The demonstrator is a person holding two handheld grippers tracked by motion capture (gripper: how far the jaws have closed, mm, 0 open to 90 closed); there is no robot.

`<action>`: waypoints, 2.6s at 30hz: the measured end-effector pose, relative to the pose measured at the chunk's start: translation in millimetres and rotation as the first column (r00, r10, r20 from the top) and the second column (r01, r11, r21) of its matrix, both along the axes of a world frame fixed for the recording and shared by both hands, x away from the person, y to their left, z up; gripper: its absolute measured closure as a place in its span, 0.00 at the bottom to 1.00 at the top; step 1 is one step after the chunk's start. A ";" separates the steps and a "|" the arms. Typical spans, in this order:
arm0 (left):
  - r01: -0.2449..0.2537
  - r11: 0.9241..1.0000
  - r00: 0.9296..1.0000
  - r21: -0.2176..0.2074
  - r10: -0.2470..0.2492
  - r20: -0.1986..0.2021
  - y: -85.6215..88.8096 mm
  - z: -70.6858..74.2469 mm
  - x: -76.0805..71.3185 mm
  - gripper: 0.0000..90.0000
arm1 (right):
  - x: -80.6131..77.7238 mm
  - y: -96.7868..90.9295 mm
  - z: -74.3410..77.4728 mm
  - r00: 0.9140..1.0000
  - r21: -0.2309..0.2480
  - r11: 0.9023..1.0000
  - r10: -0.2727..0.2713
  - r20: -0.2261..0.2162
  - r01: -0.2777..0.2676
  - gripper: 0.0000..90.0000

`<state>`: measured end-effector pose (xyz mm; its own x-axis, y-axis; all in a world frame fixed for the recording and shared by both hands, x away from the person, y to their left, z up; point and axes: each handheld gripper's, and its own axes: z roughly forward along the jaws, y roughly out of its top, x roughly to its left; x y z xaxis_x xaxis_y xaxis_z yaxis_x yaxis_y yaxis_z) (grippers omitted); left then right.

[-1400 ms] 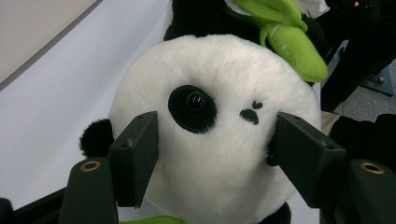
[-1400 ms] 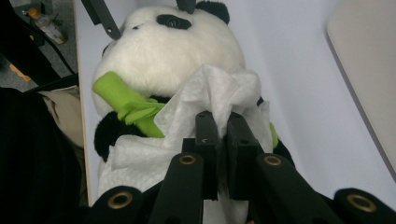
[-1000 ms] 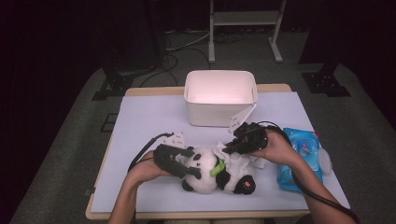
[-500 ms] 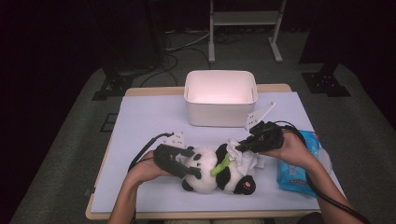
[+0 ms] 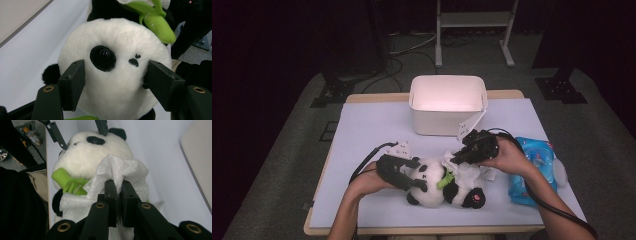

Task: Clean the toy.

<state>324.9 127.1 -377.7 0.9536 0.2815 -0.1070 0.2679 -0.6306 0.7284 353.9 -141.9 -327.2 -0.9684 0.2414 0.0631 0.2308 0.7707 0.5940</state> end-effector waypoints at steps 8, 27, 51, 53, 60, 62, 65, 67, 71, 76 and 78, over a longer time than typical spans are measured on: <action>0.002 1.000 1.000 -0.004 -0.002 0.005 0.0 0.2 -0.6 0.35 | -3.3 2.1 -2.3 1.000 -0.005 1.000 0.018 -0.007 -0.018 0.94; 0.005 1.000 1.000 0.005 -0.005 0.009 -0.6 0.3 -1.2 0.35 | -16.1 -10.3 -6.7 1.000 0.017 1.000 0.013 0.013 -0.013 0.94; 0.008 1.000 1.000 0.002 -0.008 0.012 -1.7 1.0 -2.0 0.32 | -35.6 -46.8 -26.8 0.999 0.059 0.997 -0.042 -0.005 0.042 0.94; 0.007 1.000 1.000 0.002 -0.007 0.011 -1.7 1.0 -2.1 0.32 | -37.9 -51.3 -26.9 0.999 0.051 0.998 -0.045 0.001 0.045 0.94; 0.004 1.000 1.000 0.003 -0.004 0.008 -1.8 1.0 -1.8 0.32 | -41.6 -68.7 -31.8 0.997 0.057 0.995 -0.080 -0.024 0.081 0.94; 0.004 1.000 1.000 0.006 -0.004 0.007 -1.6 1.0 -1.3 0.32 | -41.7 -70.7 -31.4 0.996 0.065 0.994 -0.085 -0.029 0.086 0.94; 0.000 1.000 1.000 0.009 0.000 0.003 -1.3 0.8 -0.7 0.32 | -40.7 -66.6 -27.8 0.997 0.061 0.995 -0.079 -0.018 0.080 0.94; 0.002 1.000 1.000 0.011 -0.002 0.005 -1.5 0.9 -0.8 0.32 | -38.1 -61.1 -23.3 0.998 0.064 0.996 -0.062 -0.007 0.062 0.94; 0.000 1.000 1.000 0.008 0.000 0.005 -1.9 0.9 -1.5 0.32 | -32.2 -40.9 -12.3 1.000 0.067 0.998 -0.021 0.011 0.020 0.94; -0.003 1.000 1.000 0.013 0.003 0.003 -1.3 0.6 -1.4 0.32 | -24.3 -13.5 -9.1 0.999 0.019 1.000 0.015 0.031 -0.016 0.94; -0.010 1.000 1.000 0.006 0.010 0.001 -0.8 0.0 -1.3 0.32 | -22.7 -9.2 -8.9 0.999 0.001 1.000 0.021 0.026 -0.021 0.94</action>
